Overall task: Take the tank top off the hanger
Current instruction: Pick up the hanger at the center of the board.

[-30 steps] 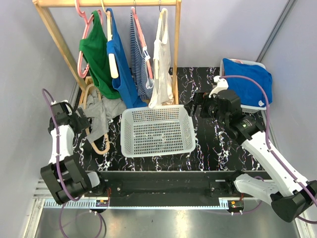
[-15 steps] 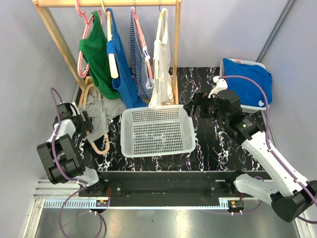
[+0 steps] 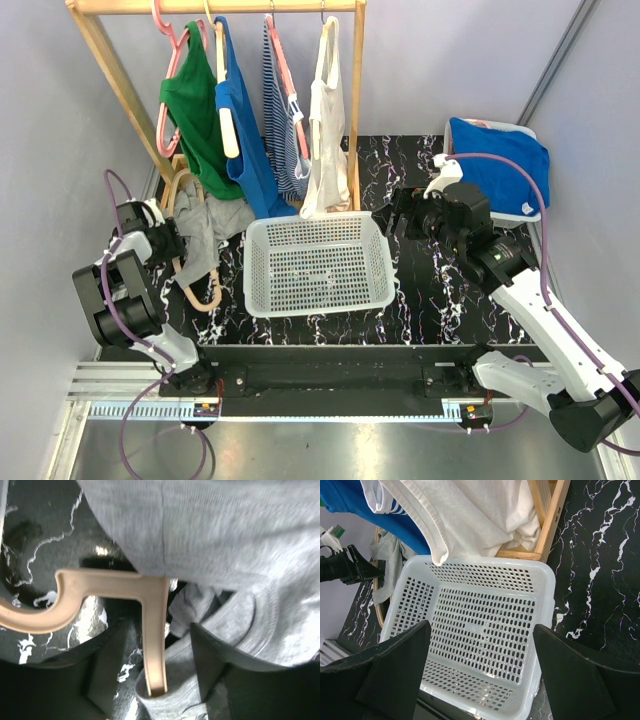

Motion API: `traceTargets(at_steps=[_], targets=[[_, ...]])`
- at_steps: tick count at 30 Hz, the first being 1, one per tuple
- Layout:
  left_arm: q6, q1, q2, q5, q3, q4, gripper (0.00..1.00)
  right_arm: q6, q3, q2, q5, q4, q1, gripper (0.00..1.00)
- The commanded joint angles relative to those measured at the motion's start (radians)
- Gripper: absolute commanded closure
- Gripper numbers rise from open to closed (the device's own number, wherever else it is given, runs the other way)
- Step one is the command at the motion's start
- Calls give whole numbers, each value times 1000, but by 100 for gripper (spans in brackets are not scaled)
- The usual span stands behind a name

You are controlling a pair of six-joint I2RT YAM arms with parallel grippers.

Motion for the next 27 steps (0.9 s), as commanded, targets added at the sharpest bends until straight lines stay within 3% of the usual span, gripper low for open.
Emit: traceTargets(at_steps=[1,4,12,17,23,27], targets=[[15,4,22,36,55,73,57,-8,29,-6,-19,7,12,8],[15,6,36,38,69,62,69,-9,43,-3,-14,-3,13,9],[40,4,30,2,65,47,82,-8,52,-21,-9,-15,13,10],[43,6,16,-27,66,38,100,-8,47,-37,-5,-15,13,11],[44,6,-39,-37,85,-2,100,0,44,-44,-13,-15,13,12],[67,4,-180,-13,129,-71,100,3,41,-52,-16,-10,15,13]])
